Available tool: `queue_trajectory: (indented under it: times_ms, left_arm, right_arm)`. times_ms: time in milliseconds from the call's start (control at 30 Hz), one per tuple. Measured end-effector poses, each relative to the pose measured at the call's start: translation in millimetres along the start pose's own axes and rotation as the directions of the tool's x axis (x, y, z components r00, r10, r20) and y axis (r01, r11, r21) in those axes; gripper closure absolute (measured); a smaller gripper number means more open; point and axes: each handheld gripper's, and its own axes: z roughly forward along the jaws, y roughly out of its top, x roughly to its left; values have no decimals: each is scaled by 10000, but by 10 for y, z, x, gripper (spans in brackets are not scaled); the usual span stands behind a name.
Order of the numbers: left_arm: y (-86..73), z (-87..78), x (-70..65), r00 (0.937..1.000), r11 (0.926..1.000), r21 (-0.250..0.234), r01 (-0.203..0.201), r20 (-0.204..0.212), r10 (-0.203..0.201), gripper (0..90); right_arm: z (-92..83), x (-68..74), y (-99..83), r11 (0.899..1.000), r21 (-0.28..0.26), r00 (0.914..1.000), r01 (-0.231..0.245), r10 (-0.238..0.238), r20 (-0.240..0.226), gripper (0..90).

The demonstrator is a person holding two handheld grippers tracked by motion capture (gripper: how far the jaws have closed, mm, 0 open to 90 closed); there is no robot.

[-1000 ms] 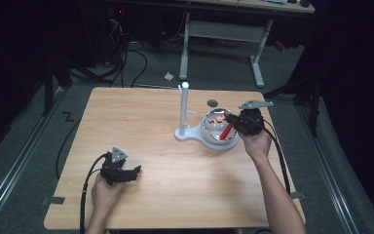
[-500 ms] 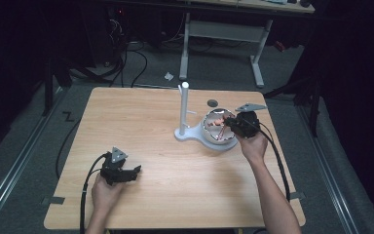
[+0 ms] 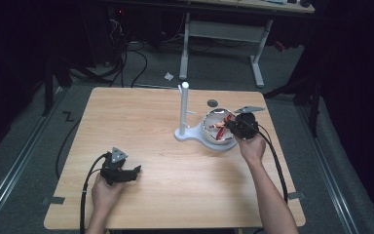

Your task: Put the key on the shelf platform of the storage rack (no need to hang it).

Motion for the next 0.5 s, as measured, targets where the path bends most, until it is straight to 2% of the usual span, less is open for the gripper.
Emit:
queue_trajectory:
  times_ms: [100,200,300,367,500]
  left_arm:
    - [-1,1,0,10000,10000,-13,-3,-4,3,220]
    - [0,0,0,10000,10000,-2,9,-1,-9,220]
    - [0,1,0,10000,10000,-17,8,-4,-8,221]
    - [0,0,0,10000,10000,-5,10,0,-10,221]
    - [0,0,0,10000,10000,-4,13,-5,-13,220]
  right_arm:
    - [23,-5,-5,9999,92,10000,-90,90,39,839]
    - [43,-2,-15,9996,269,10000,12,-14,79,838]
    - [33,-22,-13,9999,130,9999,-45,44,96,831]
    - [24,-34,-10,9998,57,9998,-193,192,71,789]
    - [-30,-32,0,10000,-22,9999,-57,57,157,747]
